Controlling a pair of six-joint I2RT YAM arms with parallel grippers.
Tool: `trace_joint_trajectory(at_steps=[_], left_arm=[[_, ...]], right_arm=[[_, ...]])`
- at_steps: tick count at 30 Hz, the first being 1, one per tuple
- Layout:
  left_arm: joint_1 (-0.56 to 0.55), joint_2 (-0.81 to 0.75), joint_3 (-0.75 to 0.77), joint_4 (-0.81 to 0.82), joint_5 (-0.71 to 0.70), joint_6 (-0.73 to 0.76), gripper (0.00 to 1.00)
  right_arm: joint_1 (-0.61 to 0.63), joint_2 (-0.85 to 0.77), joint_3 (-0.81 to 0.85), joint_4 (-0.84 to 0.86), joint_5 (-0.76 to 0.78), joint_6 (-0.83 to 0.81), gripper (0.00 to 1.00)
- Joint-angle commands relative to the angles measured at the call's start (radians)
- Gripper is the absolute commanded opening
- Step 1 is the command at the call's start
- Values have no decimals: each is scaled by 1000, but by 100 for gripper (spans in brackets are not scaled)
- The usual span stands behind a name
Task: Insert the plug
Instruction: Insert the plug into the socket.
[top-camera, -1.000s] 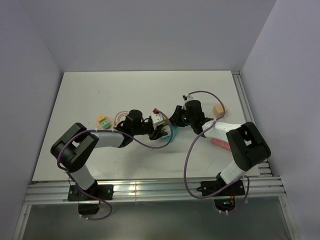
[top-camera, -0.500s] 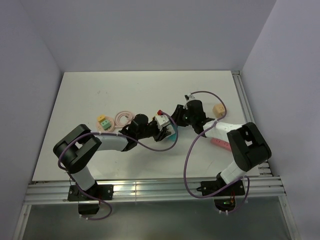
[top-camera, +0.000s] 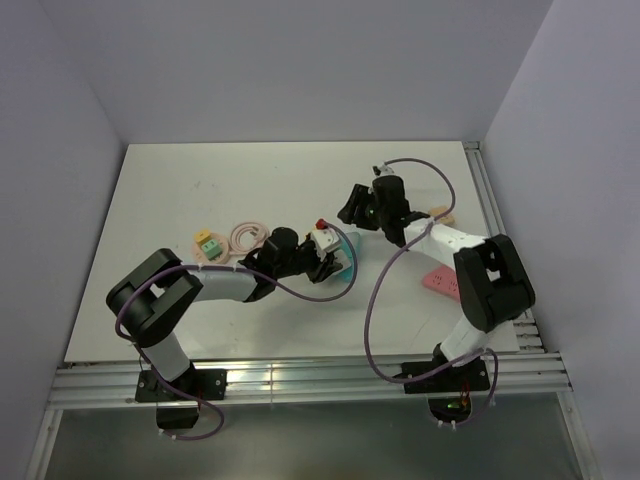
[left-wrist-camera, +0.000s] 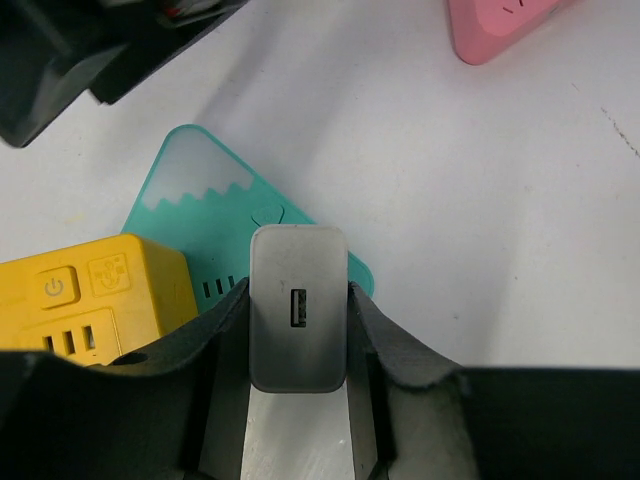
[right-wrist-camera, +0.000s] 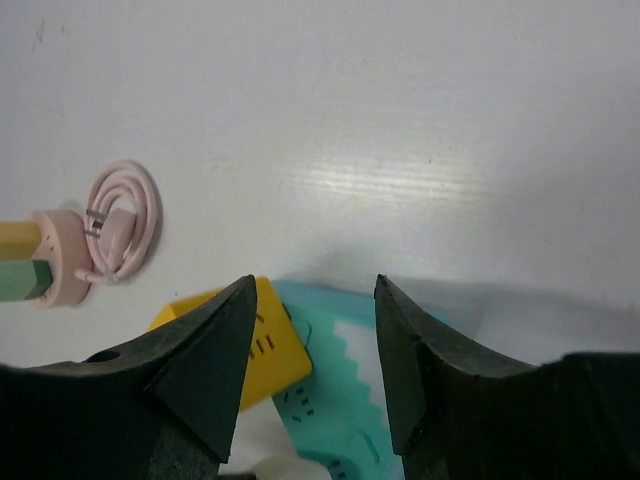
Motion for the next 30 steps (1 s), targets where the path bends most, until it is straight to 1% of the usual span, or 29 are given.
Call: trace_joint_trajectory(at_steps=[1,3,7,10,12,16,21,24,29,30], left_arm=[[-8,-11,21,-91,0,3,0],[-10,-9,28,-96,15,9,0],[-8,-11,30,-113,17,17,0],[-8,-11,33,-127,6,11,0],[-8,-17,30,-127,2,0,0],[-13,-31,7,-98,-6,-32,0],[-20,-37,2,-133,-31,-34,0],[-32,-52,-10,-142,-67,-46,0],[-75,-80,-48,-112,-141,-60,0],[-80,-80,-53,-110,-150,-99,0]], right_arm=[[-4,110,95,-61,16,-24,59],[-4,167,115,-69,9,-24,59],[-3,199,113,-78,-20,-19,60],[-3,175,67,-55,-48,-4,59],[-3,153,32,-48,-73,14,56],[-3,118,-37,-21,-105,50,54],[-3,51,-132,31,-100,83,54],[-3,32,-148,43,-77,88,54],[-3,66,-143,68,-85,108,53],[-3,69,-146,72,-85,112,53]])
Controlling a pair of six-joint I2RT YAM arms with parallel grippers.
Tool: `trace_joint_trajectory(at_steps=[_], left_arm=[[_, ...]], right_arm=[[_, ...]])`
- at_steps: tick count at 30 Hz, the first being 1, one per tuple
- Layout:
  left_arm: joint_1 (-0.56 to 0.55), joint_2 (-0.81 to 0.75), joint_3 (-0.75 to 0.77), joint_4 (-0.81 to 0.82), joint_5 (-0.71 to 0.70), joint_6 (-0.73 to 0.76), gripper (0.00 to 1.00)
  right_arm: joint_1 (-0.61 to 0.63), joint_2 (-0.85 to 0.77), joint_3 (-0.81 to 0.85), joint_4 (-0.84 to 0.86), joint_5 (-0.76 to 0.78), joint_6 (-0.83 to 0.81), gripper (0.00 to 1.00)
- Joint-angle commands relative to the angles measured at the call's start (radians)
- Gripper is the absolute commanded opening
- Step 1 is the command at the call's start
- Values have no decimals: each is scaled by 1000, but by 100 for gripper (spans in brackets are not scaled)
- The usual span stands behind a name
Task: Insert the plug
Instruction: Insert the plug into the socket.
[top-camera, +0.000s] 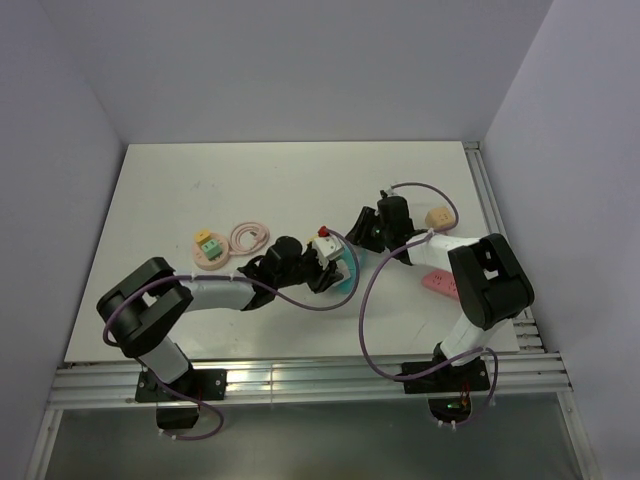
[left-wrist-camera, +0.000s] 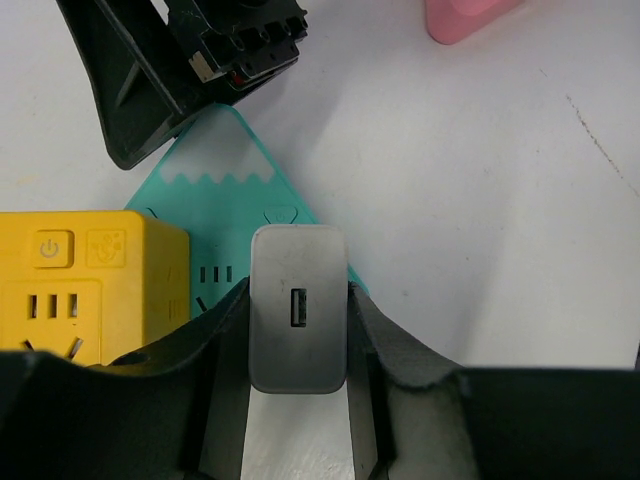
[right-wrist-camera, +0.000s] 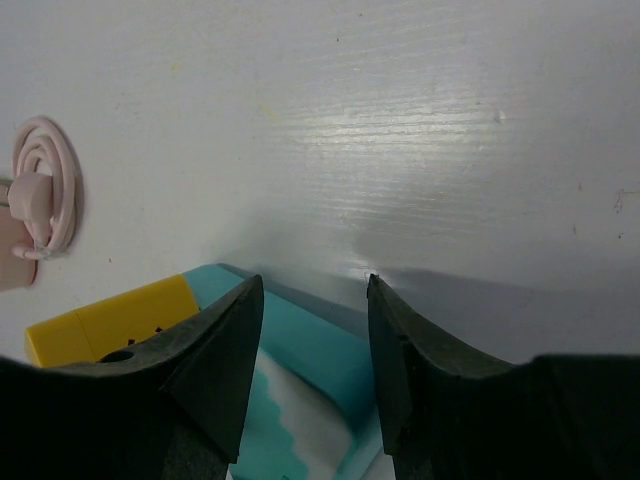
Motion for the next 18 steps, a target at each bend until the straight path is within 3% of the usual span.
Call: trace_joint_trajectory(at_steps=[1,18], left_arm=[[-29,-15,-32,-19,-92,-43,0],[-74,-14,-54,-48,-230,-159,0]], right_arm=[[18,7,-22,15,-45,38,53],[18,-73,-144,81,-18,93,43]])
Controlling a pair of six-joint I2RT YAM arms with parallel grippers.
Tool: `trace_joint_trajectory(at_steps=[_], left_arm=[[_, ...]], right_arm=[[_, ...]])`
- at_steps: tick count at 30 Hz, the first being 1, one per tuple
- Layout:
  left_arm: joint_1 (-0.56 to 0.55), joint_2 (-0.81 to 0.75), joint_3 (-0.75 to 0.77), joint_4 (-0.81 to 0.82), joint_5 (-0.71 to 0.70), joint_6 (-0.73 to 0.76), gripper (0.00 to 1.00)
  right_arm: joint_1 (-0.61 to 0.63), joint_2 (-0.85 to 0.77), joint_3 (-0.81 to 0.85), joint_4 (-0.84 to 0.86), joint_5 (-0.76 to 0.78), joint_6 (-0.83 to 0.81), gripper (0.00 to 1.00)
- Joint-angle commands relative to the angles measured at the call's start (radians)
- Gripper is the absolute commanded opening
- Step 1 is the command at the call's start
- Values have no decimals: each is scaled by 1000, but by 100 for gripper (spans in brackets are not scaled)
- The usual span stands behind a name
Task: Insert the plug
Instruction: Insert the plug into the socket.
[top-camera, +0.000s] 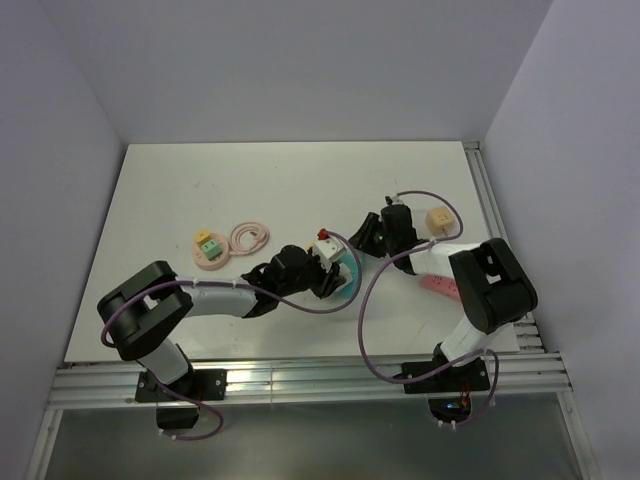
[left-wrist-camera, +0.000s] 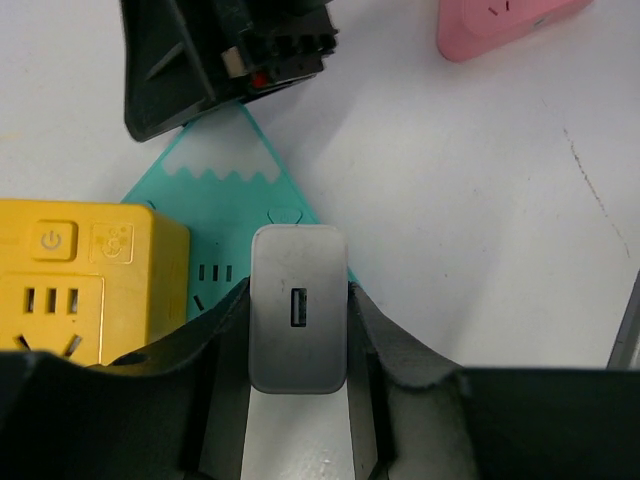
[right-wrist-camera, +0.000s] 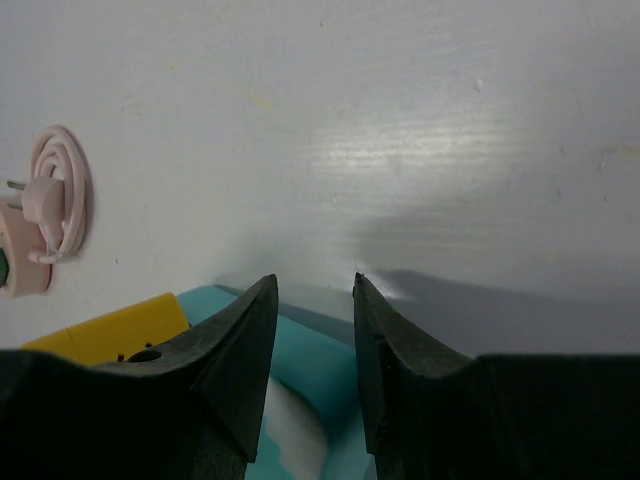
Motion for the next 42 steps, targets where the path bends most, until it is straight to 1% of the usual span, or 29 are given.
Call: trace_joint_trajectory(at_steps=[1,2,7,9,13,14,18,21,22,25,28,29,31,32,33,34,36,38,42], left_arm=[[-2,-10,-32,-80,-77,-22,0],[-2,-14,-35,-86,-82,-22,0],[-2,-49,-67,-73,-83,-45,0],[-3,-57,-89,-54,-69,-53,0],[-22,-51,-119,-11,-71,-39,0],[-28,-40,-127,4,-72,-41,0],[-49,-17,-124,4,-102,-51,0],[-52,-30,-124,-2,-102,-55,0],[-51,-43,-116,-8,-102,-53,0],[-52,-59,-89,-77,-102,-39,0],[-52,-69,-37,-137,-102,-24,0],[-52,-71,-30,-143,-102,-21,1],[-52,-73,-15,-157,-102,-18,0],[-52,-71,-10,-163,-102,-15,0],[-52,-69,-4,-169,-102,-16,0],[-52,-65,2,-171,-102,-16,0],[-52,-59,5,-180,-102,-16,0],[-52,-56,7,-179,-102,-16,0],[-52,-43,13,-179,-102,-19,0]], right_arm=[[19,-98,-78,-10,-17,56,43],[19,-122,-116,5,-6,75,43],[46,-260,-168,-16,77,109,44],[60,-280,-178,-31,100,116,44],[75,-286,-188,-45,98,125,45],[75,-291,-182,-56,103,116,47],[75,-349,-153,-117,126,67,46],[75,-407,-119,-181,114,14,46],[75,-438,-116,-198,85,1,46],[77,-507,-124,-192,6,-43,43],[74,-557,-135,-180,-83,-49,39],[75,-565,-130,-185,-101,-39,35],[75,-565,-122,-180,-164,-36,32],[77,-561,-115,-180,-184,-28,24],[75,-555,-110,-180,-217,-25,21],[75,-545,-109,-175,-231,-20,14],[75,-536,-110,-165,-270,-16,9],[75,-535,-119,-159,-291,-11,6],[75,-527,-156,-110,-372,16,5]])
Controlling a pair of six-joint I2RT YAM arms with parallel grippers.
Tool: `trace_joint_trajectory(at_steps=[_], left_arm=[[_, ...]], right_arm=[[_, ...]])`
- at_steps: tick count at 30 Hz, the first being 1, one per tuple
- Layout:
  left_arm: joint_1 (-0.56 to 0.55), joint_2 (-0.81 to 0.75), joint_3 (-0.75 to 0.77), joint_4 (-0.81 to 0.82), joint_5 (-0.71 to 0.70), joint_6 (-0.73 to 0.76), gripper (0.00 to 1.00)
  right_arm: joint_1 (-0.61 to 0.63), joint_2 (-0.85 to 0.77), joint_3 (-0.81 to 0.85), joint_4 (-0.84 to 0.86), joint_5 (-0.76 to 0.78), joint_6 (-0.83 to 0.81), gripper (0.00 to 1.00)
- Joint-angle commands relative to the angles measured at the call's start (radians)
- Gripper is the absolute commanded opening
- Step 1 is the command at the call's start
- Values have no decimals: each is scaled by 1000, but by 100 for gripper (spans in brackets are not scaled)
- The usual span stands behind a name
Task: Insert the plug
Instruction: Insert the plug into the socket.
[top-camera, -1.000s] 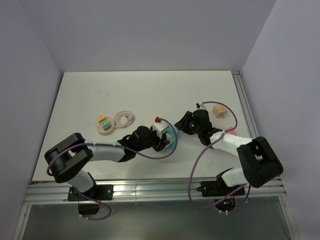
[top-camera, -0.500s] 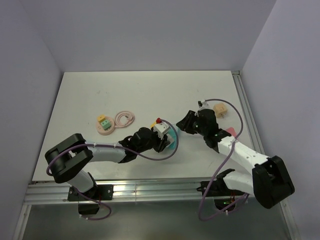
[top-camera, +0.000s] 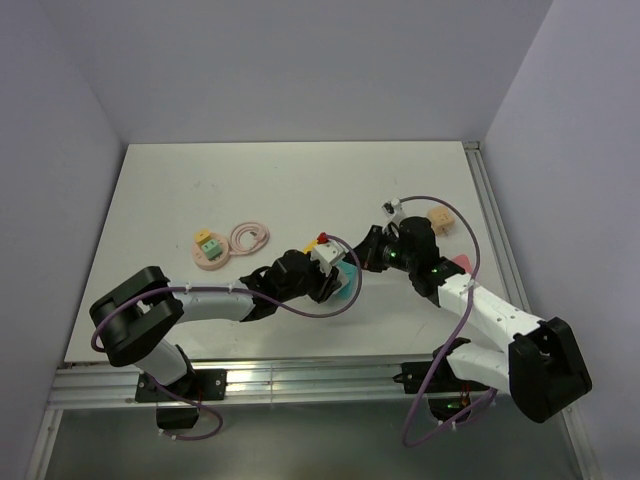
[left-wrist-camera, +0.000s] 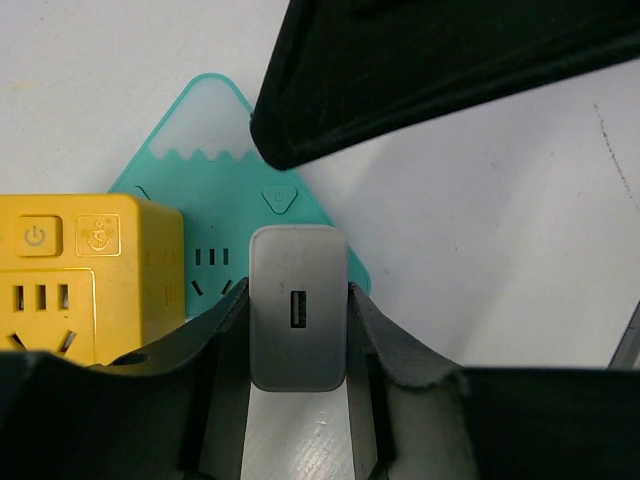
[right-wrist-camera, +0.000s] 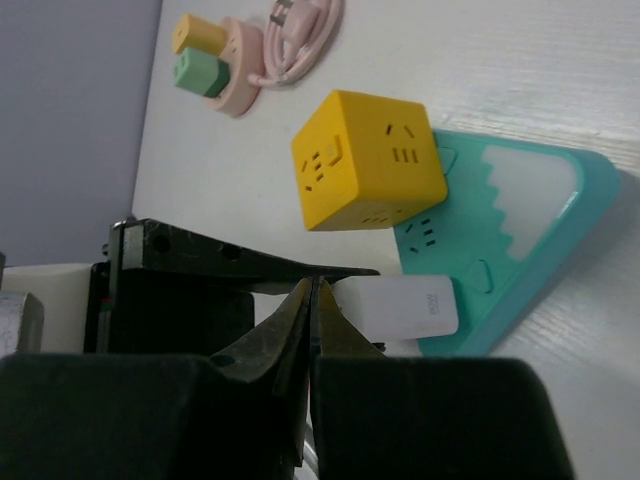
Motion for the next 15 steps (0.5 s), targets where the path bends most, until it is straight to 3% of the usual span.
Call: trace_joint_trajectory(at_steps=[1,15], left_arm=[[-7,14,21,-60,-5,3,0],[-7,23,21,-37,-5,6,0]], right_arm=[[5,13,-16,81,-108,27,4],[3,-53,44,25,-177,65,2]])
